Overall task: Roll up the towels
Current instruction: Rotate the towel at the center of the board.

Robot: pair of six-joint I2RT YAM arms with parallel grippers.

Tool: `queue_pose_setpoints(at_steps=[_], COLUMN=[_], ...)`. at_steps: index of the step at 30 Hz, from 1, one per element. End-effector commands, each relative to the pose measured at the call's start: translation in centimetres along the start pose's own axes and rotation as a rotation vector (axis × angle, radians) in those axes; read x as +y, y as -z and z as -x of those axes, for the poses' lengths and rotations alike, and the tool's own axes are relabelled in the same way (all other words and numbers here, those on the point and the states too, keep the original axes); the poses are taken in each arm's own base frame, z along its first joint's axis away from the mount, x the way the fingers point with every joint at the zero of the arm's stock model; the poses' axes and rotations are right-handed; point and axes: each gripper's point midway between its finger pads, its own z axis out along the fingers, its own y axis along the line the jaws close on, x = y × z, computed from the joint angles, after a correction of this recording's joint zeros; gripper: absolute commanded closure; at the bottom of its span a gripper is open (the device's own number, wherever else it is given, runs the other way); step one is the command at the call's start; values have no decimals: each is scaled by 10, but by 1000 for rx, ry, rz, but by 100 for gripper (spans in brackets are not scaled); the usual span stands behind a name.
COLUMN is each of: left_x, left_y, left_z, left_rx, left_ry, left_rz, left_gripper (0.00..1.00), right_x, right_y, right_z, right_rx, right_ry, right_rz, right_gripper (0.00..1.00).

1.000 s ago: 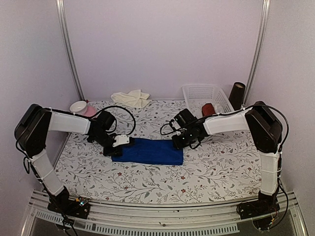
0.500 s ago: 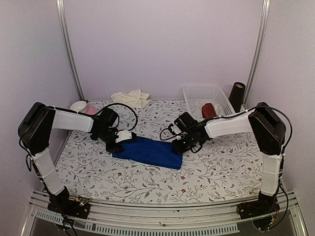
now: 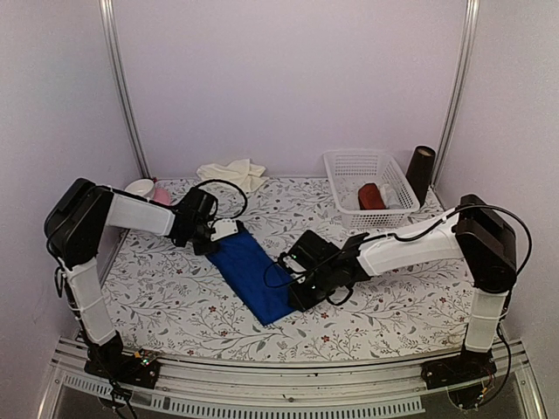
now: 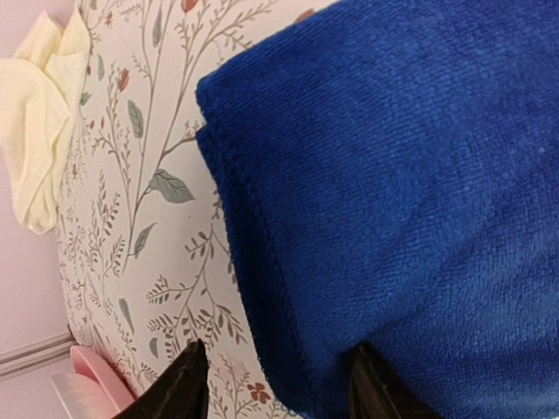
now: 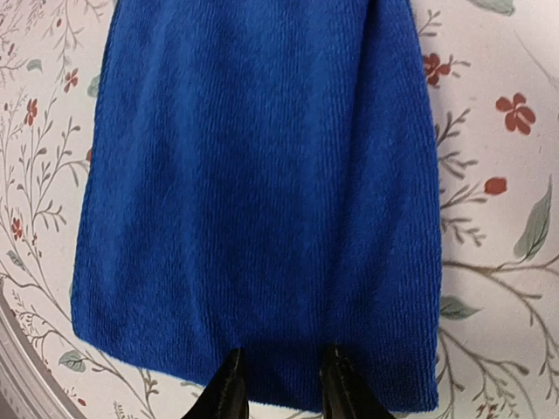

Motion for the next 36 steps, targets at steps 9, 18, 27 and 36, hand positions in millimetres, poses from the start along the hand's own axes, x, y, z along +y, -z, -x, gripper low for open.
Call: queue_pose_setpoints(at_steps=[9,18,27,36], left_x=[3,44,48,5], left_y=[-15,36,34,16], left_z=[-35,-11,-19,-27], left_rx=[157,22,62,141], left_ry=[-29,-20,152,308], left_rz=[78,152,102,-126], left_gripper=[41,11,55,100], right_x=[41,9,-41,-48], right_y=[29,68,78,26], right_z=[-12,76,121,79], right_rx=[-35,-256,-357,-199], right_ry=[-104,-54,-76,-47], right_rz=[20,-92,-172,-149], right_gripper=[68,53,59,80])
